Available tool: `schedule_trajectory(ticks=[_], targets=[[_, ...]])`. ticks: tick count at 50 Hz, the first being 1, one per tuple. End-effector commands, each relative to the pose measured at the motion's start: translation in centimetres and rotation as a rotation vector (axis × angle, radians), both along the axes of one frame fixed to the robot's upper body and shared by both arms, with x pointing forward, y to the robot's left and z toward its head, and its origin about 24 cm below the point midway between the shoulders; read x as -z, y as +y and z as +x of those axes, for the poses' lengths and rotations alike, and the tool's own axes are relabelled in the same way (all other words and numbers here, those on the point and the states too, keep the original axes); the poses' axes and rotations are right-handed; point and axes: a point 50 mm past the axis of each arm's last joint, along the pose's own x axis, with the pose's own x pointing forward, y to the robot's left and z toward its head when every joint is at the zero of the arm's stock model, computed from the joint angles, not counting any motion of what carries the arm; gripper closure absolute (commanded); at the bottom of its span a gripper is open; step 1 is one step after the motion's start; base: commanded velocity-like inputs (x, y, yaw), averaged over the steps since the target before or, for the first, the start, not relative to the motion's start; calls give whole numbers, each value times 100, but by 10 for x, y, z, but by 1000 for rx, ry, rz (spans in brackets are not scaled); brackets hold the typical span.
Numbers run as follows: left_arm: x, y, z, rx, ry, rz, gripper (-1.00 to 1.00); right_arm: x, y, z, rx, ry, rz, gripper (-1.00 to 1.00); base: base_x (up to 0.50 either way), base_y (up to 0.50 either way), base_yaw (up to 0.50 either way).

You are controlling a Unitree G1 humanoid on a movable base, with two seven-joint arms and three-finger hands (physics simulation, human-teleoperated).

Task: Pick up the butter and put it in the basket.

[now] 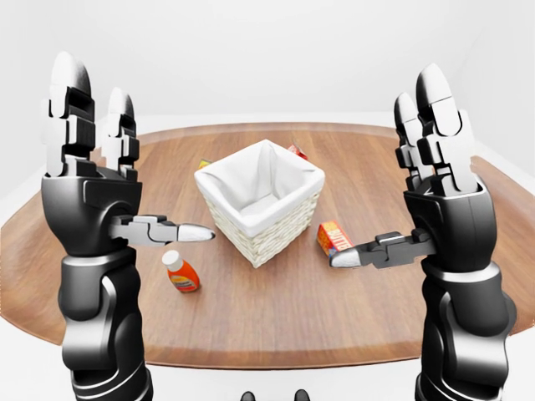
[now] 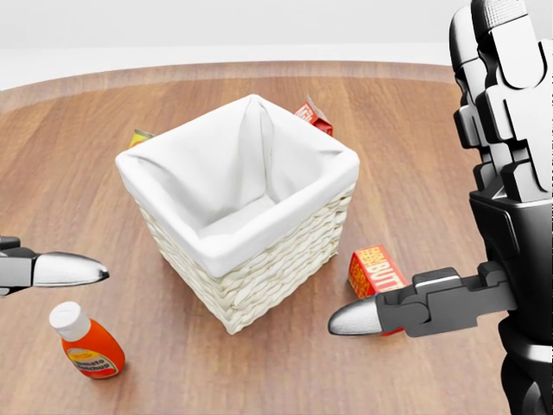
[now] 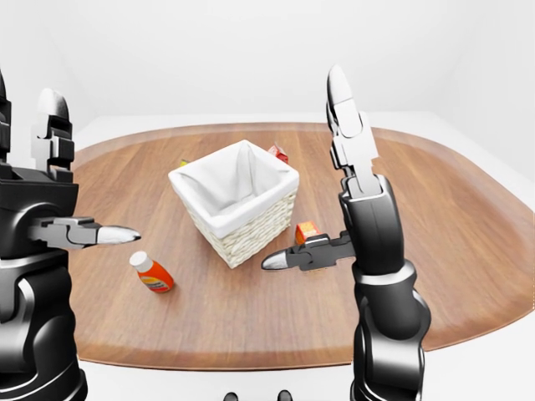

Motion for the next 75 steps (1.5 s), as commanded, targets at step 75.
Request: schedule_trajectory(ticks=[75], targets=[[4, 3, -17, 12, -6, -7, -100, 310, -77, 70, 827, 1391, 347, -100, 5, 0, 0]])
